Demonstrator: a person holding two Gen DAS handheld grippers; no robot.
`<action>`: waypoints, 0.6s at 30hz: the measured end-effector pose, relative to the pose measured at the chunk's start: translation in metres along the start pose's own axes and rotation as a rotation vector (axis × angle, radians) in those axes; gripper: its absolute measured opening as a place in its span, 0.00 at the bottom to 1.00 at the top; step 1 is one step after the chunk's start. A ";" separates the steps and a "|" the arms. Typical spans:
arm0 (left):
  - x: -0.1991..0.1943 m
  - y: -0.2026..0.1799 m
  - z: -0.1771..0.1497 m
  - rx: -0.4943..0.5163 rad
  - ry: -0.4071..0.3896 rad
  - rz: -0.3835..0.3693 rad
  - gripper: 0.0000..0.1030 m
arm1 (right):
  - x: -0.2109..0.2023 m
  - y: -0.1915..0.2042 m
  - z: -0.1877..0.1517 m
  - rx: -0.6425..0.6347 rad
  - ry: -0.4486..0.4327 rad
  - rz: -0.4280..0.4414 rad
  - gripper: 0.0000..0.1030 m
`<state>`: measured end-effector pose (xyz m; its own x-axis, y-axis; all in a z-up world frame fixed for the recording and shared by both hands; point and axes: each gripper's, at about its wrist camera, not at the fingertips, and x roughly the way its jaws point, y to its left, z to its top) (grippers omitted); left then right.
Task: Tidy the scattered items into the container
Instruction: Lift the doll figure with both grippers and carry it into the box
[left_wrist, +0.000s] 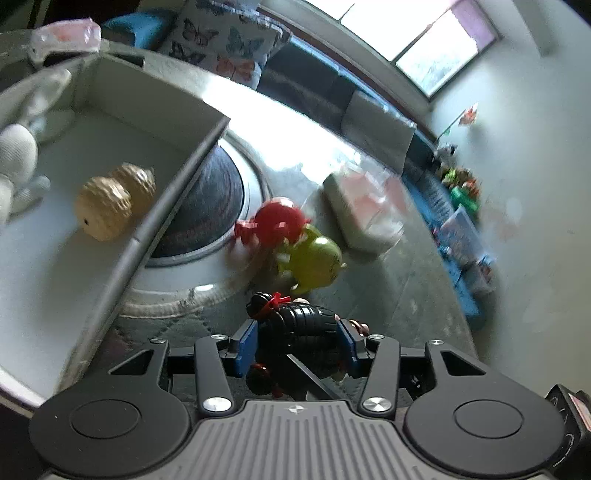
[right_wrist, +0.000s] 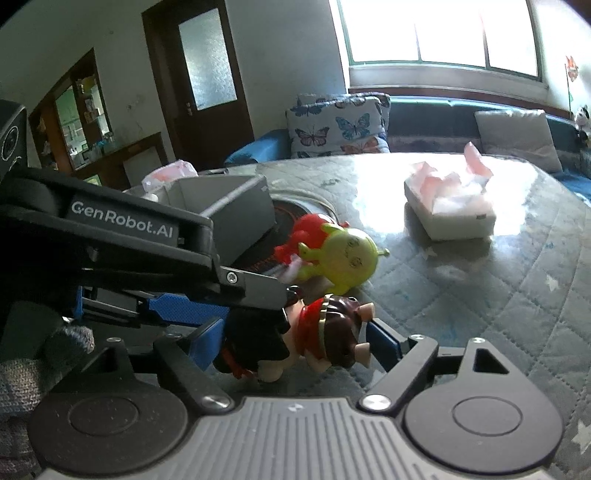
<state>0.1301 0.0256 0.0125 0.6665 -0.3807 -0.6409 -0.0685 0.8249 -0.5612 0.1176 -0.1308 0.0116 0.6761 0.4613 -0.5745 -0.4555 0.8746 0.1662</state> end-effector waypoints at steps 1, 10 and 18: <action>-0.009 -0.001 0.001 0.003 -0.021 -0.004 0.48 | -0.004 0.004 0.003 -0.014 -0.013 0.001 0.83; -0.091 0.012 0.013 0.001 -0.250 0.023 0.48 | -0.027 0.060 0.043 -0.167 -0.151 0.108 0.83; -0.119 0.069 0.024 -0.117 -0.304 0.116 0.48 | 0.013 0.118 0.060 -0.265 -0.124 0.238 0.83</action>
<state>0.0640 0.1376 0.0624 0.8386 -0.1311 -0.5287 -0.2298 0.7949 -0.5615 0.1075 -0.0125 0.0723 0.5910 0.6758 -0.4405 -0.7313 0.6793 0.0611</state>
